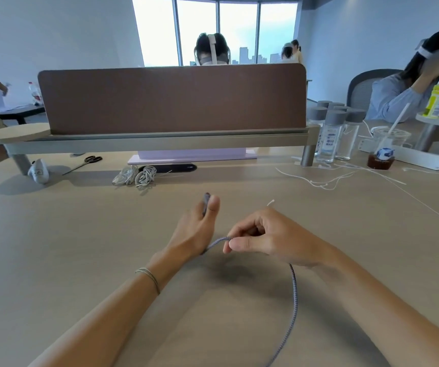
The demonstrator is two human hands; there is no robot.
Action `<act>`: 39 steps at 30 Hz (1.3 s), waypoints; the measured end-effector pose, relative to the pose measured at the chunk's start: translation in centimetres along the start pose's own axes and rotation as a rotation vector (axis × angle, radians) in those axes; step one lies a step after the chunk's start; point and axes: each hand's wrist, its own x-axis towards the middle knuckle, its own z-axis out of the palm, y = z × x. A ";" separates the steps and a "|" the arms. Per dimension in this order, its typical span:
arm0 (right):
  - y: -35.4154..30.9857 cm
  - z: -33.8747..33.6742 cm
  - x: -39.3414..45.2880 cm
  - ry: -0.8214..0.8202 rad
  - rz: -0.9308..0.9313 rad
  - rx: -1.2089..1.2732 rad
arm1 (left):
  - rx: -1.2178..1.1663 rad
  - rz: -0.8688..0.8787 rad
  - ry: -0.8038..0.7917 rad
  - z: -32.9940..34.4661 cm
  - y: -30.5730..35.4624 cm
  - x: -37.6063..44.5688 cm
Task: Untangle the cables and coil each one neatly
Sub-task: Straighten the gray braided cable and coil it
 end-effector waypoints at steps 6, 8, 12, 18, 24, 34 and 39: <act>1.6 -1.8 0.5 0.424 -0.060 -0.066 | -0.378 -0.121 -0.566 0.7 2.7 -1.8; 2.7 -2.0 0.9 0.540 -0.042 -0.124 | -0.354 -0.103 -0.668 0.6 3.2 -2.4; 4.3 -2.6 1.3 0.595 -0.027 -0.263 | -0.505 -0.098 -0.750 0.6 2.8 -2.7; 6.0 -2.1 1.7 0.428 0.173 -0.421 | -1.028 -0.367 -0.642 0.2 2.5 -2.0; 6.2 0.1 2.0 0.375 0.295 -0.495 | -1.032 -0.404 -0.612 0.7 2.3 -2.1; 4.3 5.8 2.2 0.240 0.162 -1.010 | -1.163 -0.333 -0.139 0.3 2.8 -1.1; 2.8 6.8 1.8 0.157 0.185 -0.359 | -1.025 -0.435 0.194 0.0 1.8 0.0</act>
